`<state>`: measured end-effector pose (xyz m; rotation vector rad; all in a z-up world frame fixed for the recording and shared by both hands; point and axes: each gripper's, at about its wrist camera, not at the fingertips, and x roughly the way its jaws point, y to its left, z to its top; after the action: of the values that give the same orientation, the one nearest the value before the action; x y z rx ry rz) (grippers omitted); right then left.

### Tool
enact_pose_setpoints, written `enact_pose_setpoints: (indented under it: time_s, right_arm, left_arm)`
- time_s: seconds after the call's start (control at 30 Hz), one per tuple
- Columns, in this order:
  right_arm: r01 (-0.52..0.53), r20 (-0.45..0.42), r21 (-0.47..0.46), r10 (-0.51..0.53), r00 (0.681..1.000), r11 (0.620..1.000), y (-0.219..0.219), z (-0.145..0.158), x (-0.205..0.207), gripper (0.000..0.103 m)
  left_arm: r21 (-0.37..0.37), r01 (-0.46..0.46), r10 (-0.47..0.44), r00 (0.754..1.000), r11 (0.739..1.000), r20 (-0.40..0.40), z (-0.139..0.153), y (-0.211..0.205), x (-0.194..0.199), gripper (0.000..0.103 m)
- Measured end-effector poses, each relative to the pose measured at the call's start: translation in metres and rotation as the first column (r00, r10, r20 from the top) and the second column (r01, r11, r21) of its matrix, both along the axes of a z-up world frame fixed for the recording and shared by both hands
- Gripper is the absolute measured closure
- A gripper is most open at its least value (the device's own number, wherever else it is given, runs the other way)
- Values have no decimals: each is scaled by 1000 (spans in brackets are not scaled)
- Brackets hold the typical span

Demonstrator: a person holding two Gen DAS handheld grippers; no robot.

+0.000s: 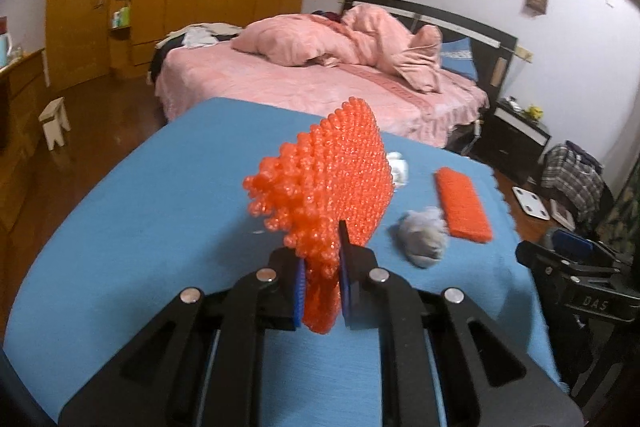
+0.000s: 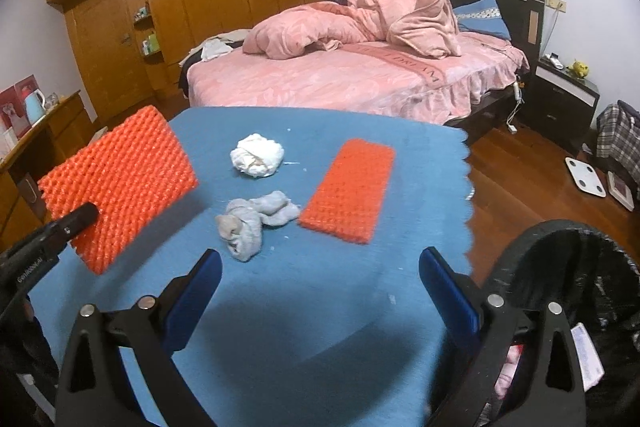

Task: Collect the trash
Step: 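Grasp the large orange mesh sleeve with the left gripper while the right grasps the grey sock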

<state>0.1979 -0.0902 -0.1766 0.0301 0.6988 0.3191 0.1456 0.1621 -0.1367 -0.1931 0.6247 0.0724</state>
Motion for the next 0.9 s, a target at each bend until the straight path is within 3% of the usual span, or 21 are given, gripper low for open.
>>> enact_pose_setpoints:
  time_s: [0.13, 0.4, 0.57, 0.7, 0.9]
  right_arm:
    - [6, -13, 7, -6, 1000, 1000, 18, -9, 11, 10]
    - [-39, -46, 4, 39, 998, 999, 55, -22, 34, 23]
    - [-61, -77, -16, 60, 995, 998, 74, -34, 50, 37]
    - [-66, -92, -24, 63, 994, 998, 80, -41, 53, 41]
    - [-91, -119, -47, 85, 989, 995, 91, -50, 54, 58]
  left_arm:
    - [35, -26, 27, 999, 999, -36, -13, 13, 13, 90]
    - [19, -50, 51, 996, 999, -76, -27, 37, 25, 90]
    - [12, -59, 60, 994, 998, -89, -34, 39, 29, 90]
    - [3, -58, 58, 994, 998, -98, -38, 42, 30, 90]
    - [6, -48, 48, 992, 999, -116, -43, 42, 32, 90]
